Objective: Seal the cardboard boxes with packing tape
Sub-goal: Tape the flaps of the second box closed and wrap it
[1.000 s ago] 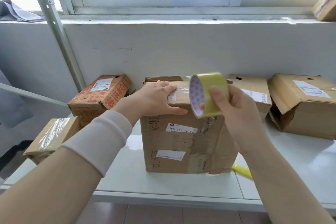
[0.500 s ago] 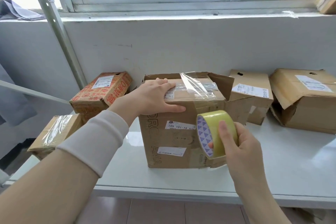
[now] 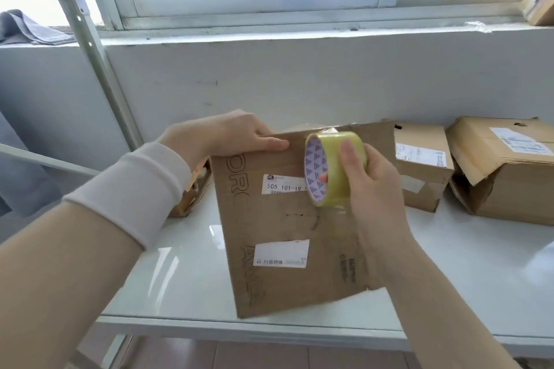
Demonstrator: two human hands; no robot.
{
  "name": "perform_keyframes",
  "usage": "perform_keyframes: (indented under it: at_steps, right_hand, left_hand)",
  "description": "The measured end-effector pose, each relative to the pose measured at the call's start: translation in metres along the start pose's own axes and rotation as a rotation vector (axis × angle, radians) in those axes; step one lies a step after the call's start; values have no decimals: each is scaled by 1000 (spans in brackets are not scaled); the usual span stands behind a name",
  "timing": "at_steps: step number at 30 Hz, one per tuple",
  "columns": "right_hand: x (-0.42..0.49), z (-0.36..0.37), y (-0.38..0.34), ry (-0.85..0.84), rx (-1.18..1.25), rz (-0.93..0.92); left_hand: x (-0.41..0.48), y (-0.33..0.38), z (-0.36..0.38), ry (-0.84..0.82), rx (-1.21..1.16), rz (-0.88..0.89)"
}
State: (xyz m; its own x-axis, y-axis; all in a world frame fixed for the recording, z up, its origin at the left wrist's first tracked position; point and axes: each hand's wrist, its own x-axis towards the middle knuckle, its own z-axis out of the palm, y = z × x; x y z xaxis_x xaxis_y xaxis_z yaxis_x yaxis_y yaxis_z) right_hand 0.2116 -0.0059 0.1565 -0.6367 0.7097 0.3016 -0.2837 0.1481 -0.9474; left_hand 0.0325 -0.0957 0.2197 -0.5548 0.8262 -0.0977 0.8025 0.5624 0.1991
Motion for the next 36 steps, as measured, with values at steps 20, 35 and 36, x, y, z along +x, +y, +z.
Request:
perform_keyframes:
  at_steps: [20,35,36]
  right_hand:
    - [122,39,113,-83,-152,62]
    - [112,17,115,-191,-302,123]
    - [112,19,116,-187,-295,140]
  left_hand:
    - [72,-36,132,185,130,-127]
    - [94,-42,142,190,33,-162]
    - [94,-42,142,187,32,-165]
